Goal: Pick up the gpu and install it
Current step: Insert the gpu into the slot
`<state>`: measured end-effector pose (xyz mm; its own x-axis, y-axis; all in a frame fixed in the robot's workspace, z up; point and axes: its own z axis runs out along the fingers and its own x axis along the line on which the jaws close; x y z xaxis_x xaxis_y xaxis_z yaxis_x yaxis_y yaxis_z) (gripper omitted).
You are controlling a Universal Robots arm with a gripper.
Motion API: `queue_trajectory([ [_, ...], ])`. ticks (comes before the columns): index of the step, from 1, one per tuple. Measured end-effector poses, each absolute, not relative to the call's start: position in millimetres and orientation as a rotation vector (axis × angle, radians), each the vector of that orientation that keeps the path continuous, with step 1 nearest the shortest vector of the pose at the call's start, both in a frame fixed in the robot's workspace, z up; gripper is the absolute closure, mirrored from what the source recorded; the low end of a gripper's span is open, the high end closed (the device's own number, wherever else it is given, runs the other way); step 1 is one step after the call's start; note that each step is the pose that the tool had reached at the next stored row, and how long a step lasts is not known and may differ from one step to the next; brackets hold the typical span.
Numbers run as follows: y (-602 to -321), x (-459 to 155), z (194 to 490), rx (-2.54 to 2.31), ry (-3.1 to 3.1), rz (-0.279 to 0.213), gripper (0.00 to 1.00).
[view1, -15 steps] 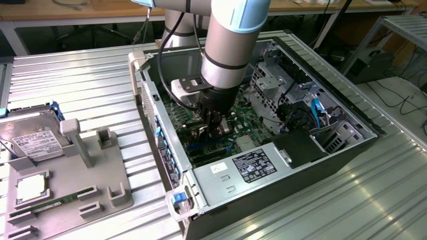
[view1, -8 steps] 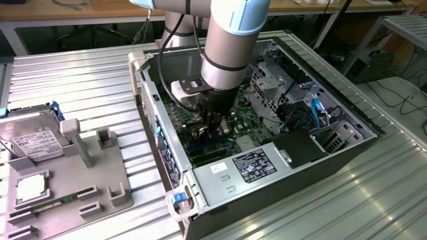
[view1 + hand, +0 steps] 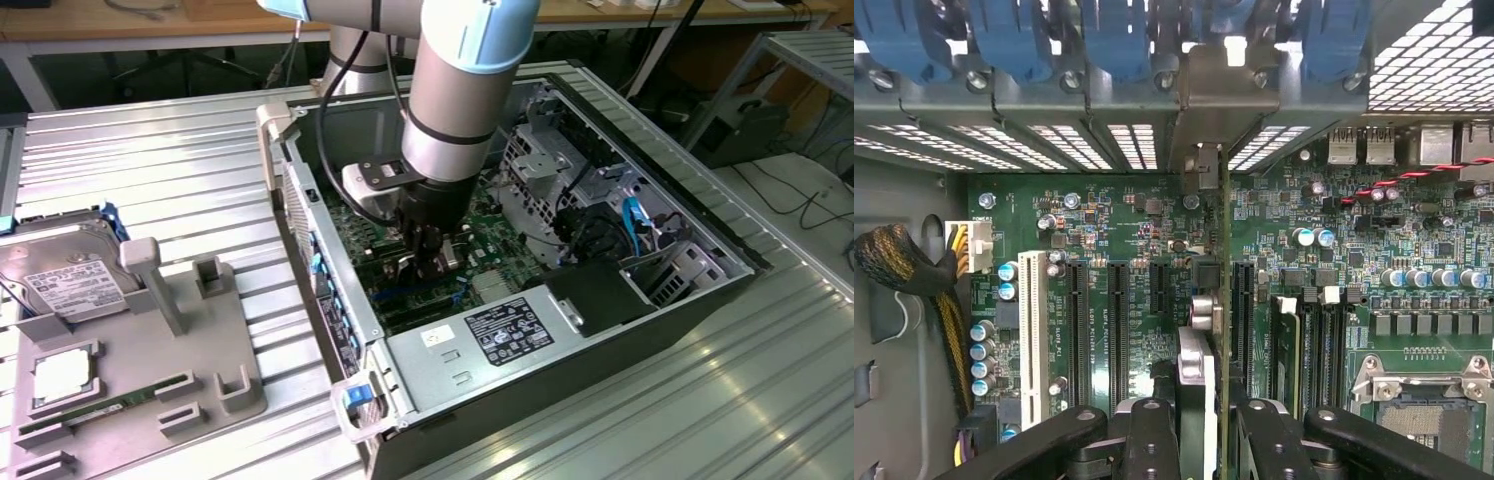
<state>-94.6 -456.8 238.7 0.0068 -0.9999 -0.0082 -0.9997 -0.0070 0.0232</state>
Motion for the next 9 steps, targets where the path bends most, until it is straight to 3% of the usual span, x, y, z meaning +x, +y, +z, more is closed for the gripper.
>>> queue_trajectory([
  [9,-456.7,-94.6,235.1,2.222,-2.206,-0.035,0.72],
])
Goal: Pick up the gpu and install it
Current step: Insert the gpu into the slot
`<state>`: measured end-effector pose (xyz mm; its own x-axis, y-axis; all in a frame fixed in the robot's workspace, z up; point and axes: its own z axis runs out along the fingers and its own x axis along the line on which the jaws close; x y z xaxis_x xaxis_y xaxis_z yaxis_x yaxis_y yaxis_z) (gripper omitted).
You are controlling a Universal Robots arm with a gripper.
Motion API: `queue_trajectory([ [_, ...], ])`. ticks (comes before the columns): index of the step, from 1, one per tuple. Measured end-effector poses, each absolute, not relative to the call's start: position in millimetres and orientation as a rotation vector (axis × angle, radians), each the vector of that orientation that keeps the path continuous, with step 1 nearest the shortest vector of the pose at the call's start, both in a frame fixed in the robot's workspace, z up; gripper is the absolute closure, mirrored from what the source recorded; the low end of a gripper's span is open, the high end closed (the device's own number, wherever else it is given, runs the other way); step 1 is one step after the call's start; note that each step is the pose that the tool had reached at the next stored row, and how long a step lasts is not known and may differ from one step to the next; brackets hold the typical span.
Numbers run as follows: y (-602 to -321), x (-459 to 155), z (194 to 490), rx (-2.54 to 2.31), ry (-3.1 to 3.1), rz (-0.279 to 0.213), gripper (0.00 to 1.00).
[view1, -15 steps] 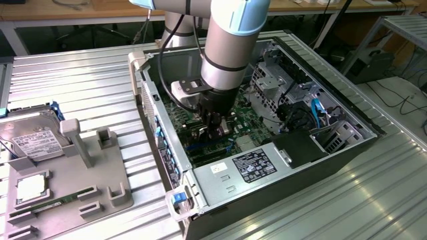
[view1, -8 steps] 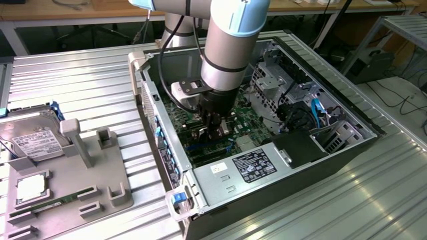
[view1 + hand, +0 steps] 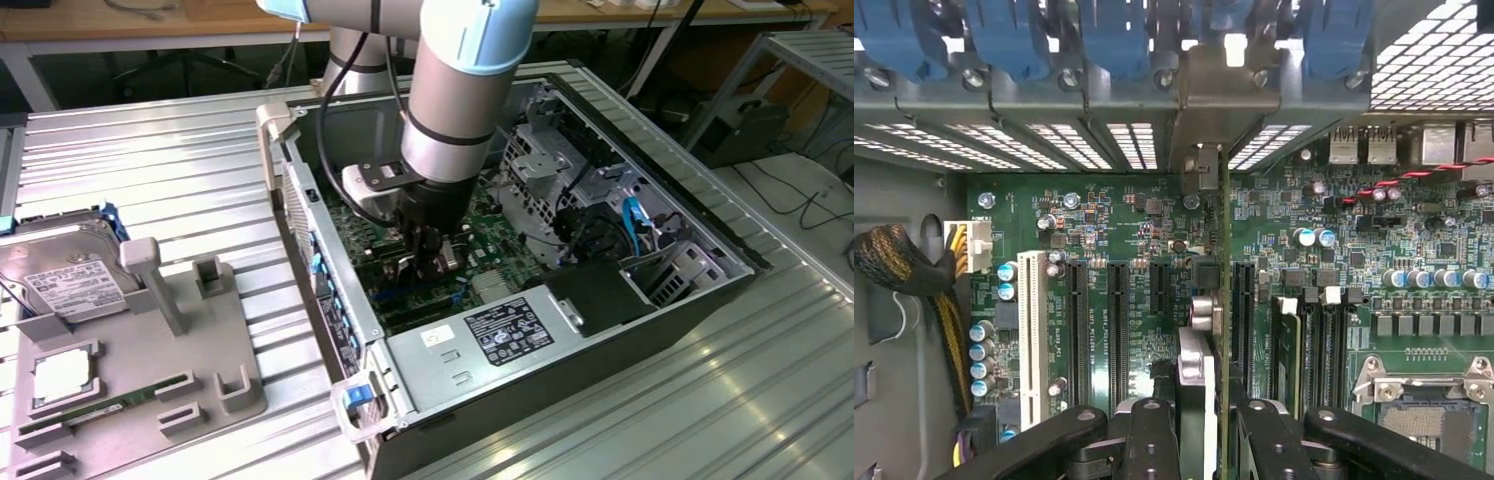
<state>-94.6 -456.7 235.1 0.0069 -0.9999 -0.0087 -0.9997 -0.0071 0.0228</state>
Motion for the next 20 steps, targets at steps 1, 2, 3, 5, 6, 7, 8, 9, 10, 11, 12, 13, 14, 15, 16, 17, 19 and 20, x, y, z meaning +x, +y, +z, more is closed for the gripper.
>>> queue_trajectory([
  [1,-456.8,-94.7,234.1,2.221,-2.206,-0.035,0.72],
  [2,-456.8,-94.7,232.7,2.221,-2.206,-0.035,0.72],
  [3,-456.9,-94.8,231.2,2.221,-2.205,-0.034,0.72],
  [5,-456.9,-94.9,229.1,2.221,-2.205,-0.034,0.72],
  [6,-456.8,-94.8,228.8,2.221,-2.206,-0.035,0.72],
  [7,-456.7,-94.8,228.6,2.221,-2.206,-0.035,0.72],
  [8,-456.7,-94.8,228.6,2.221,-2.206,-0.035,0.72],
  [9,-456.7,-94.8,228.6,2.222,-2.206,-0.035,0.72],
  [10,-456.8,-94.7,228.6,2.222,-2.206,-0.035,0.72],
  [11,-456.8,-94.7,228.6,2.222,-2.206,-0.035,0.72],
  [12,-456.7,-94.7,228.6,2.222,-2.206,-0.035,0.72],
  [13,-456.8,-94.7,228.6,2.222,-2.206,-0.035,0.72],
  [14,-456.8,-94.7,228.6,2.222,-2.206,-0.035,0.72],
  [15,-456.8,-94.7,228.6,2.222,-2.206,-0.035,0.72],
  [16,-456.8,-94.7,228.6,2.222,-2.206,-0.035,0.72],
  [17,-456.8,-94.7,228.7,2.222,-2.206,-0.035,0.72],
  [19,-456.8,-94.8,228.6,2.222,-2.206,-0.035,0.72],
  [20,-456.4,-94.7,227.5,2.224,-2.208,-0.037,0.72],
])
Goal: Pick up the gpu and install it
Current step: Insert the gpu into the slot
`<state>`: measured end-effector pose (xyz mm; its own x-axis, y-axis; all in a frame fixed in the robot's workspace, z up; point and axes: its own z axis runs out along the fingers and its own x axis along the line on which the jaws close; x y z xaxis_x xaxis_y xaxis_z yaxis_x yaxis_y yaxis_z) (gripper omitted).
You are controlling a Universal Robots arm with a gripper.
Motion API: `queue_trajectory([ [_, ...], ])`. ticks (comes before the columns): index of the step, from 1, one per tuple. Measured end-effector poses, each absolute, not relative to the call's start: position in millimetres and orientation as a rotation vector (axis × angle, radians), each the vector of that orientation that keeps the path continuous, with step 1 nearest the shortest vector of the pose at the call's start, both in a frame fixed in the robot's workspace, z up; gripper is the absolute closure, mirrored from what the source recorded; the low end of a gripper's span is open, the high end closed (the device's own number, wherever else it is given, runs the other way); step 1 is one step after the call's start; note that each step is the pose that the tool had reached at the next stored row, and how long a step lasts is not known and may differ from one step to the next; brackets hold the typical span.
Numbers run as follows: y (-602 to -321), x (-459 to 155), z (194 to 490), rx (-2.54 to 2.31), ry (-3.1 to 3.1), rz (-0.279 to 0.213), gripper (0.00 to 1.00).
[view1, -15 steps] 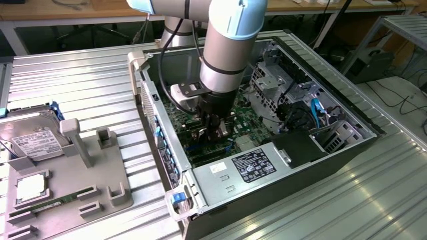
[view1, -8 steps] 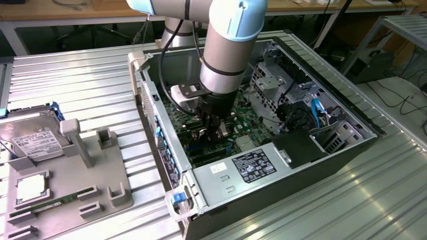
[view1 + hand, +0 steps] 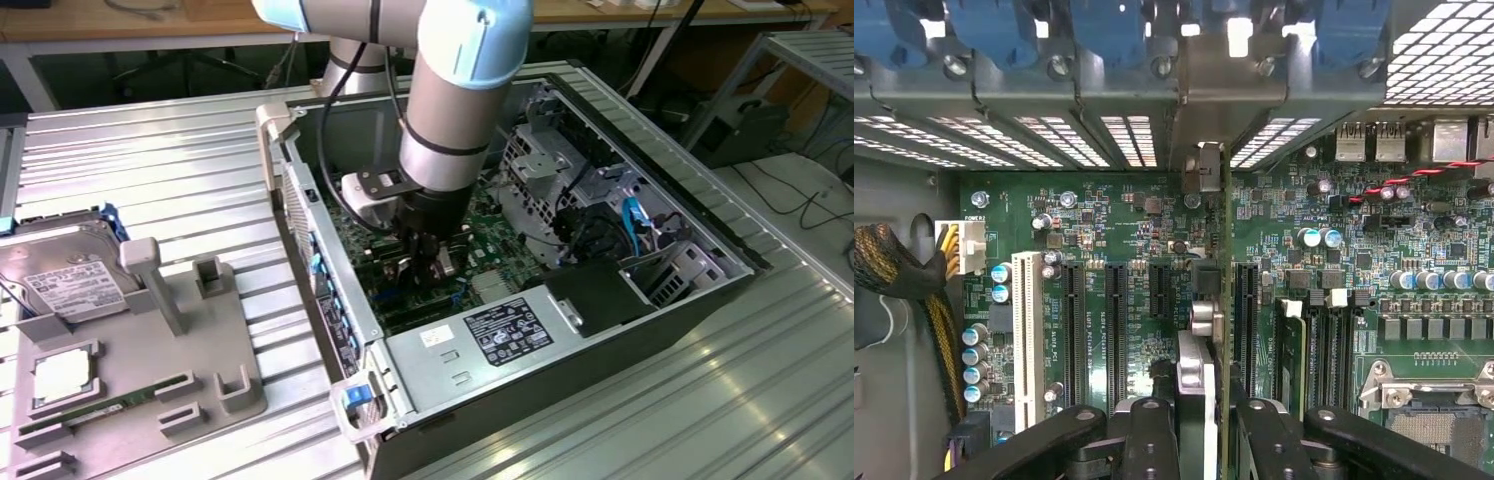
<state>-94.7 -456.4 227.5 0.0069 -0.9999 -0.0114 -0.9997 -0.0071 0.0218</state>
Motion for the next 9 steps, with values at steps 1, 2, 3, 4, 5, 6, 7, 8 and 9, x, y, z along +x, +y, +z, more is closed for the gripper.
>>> queue_trajectory([
  [1,-456,-95,228,2.223,-2.208,-0.036,0.71],
  [2,-457,-95,228,2.222,-2.207,-0.035,0.71],
  [3,-457,-95,230,2.221,-2.205,-0.034,0.65],
  [4,-457,-95,230,2.222,-2.206,-0.035,0.65],
  [5,-457,-95,233,2.221,-2.206,-0.034,0.65],
  [6,-457,-95,236,2.221,-2.206,-0.035,0.65],
  [7,-457,-95,240,2.222,-2.206,-0.034,0.65],
  [8,-457,-95,244,2.221,-2.206,-0.034,0.65],
  [9,-457,-95,247,2.222,-2.206,-0.034,0.65],
])
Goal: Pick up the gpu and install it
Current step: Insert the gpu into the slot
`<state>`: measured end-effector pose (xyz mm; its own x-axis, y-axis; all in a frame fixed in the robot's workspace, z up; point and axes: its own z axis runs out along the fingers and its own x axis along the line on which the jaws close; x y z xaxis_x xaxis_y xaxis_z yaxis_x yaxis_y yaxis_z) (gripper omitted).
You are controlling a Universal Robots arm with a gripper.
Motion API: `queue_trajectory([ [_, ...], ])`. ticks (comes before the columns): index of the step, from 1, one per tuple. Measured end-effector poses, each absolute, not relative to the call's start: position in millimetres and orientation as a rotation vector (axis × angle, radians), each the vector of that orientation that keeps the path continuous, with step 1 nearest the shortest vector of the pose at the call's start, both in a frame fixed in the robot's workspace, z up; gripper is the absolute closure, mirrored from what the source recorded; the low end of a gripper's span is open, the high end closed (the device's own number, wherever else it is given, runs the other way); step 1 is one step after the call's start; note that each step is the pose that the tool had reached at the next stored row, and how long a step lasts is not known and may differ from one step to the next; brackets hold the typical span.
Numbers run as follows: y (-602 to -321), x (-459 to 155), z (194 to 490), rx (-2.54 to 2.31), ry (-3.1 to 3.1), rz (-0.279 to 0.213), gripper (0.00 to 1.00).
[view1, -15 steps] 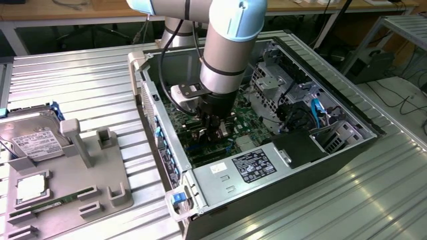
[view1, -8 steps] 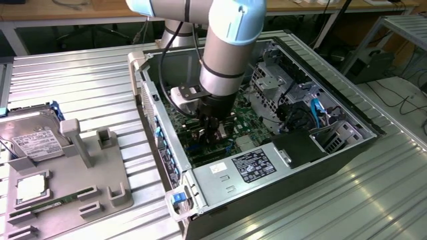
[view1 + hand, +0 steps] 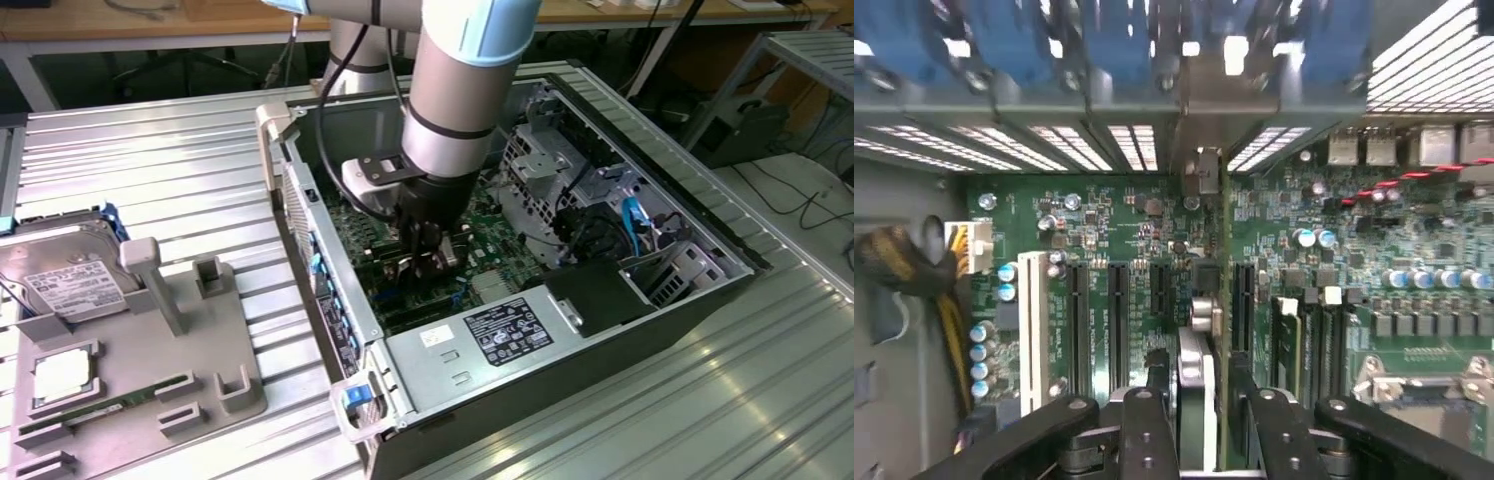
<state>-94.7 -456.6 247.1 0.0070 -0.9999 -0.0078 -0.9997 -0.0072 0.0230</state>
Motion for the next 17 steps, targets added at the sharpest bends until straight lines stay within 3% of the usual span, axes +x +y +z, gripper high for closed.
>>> queue_trajectory([
  [17,-456,-95,289,2.219,-2.204,-0.030,0.65],
])
